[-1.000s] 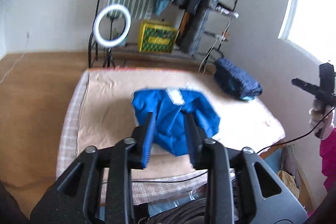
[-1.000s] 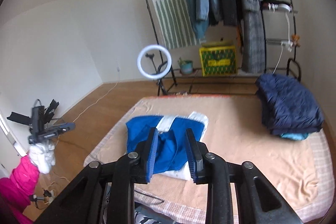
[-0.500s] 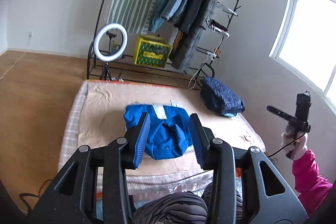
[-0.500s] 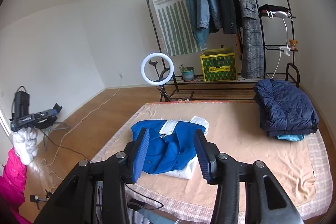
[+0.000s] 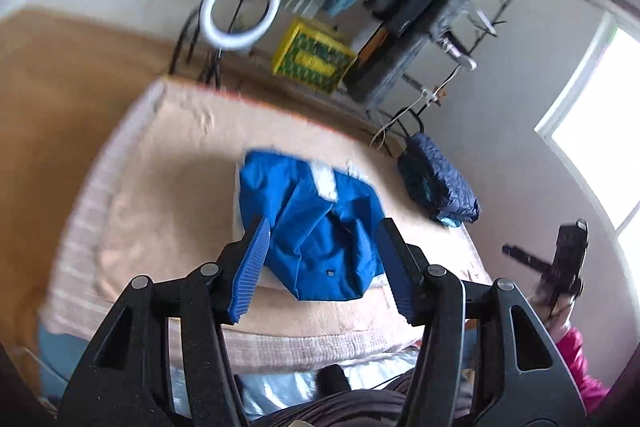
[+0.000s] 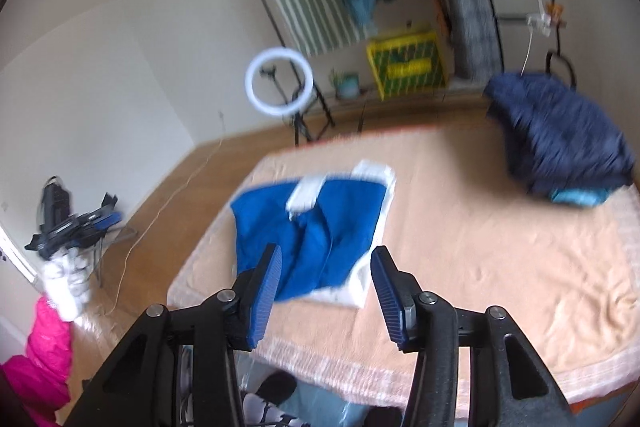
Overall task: Fold large clothes
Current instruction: 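Lower the flipped jacket onto the bed and open both grippers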
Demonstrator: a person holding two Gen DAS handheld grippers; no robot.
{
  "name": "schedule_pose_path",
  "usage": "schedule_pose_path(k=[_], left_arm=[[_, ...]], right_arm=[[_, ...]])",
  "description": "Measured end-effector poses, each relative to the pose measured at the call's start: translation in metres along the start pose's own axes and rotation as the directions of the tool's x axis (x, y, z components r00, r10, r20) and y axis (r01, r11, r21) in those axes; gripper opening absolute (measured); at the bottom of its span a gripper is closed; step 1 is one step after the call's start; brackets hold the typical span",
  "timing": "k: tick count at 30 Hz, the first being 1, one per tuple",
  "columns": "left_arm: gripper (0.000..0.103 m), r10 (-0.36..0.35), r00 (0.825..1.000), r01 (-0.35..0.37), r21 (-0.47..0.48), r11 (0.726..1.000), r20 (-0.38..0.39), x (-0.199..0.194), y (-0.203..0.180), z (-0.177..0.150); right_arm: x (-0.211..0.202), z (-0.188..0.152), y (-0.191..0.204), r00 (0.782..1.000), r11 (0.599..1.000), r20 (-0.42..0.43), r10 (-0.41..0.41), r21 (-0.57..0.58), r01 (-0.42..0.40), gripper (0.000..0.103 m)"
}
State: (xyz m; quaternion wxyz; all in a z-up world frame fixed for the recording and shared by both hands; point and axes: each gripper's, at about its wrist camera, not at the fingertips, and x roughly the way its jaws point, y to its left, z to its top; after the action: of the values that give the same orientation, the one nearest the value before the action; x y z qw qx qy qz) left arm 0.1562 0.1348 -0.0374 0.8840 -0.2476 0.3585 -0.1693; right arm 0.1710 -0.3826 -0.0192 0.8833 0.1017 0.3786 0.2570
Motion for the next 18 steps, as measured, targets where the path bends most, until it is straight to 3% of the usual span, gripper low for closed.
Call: schedule_pose_path(k=[3,9,18], left_arm=[[0.057,0.000,0.999,-0.003,-0.064,0.998,-0.043,0.056,0.033,-0.005],[0.057,-0.043,0.991,0.018,-0.203,0.979,-0.123,0.143,0.085,-0.019],[0.057,-0.099,0.983,0.051,-0.292,0.955,-0.153,0.203,0.110,-0.027]], right_arm=[[0.042,-0.013,-0.005,0.997,0.999,-0.068,0.029,0.031,-0.027,0.057],[0.125,-0.037,-0.021,0.983,0.994,-0.178,0.042,0.105,-0.024,0.058],[0.200,-0.051,-0.050,0.971,0.964,-0.213,0.105,0.260,-0.047,0.059]])
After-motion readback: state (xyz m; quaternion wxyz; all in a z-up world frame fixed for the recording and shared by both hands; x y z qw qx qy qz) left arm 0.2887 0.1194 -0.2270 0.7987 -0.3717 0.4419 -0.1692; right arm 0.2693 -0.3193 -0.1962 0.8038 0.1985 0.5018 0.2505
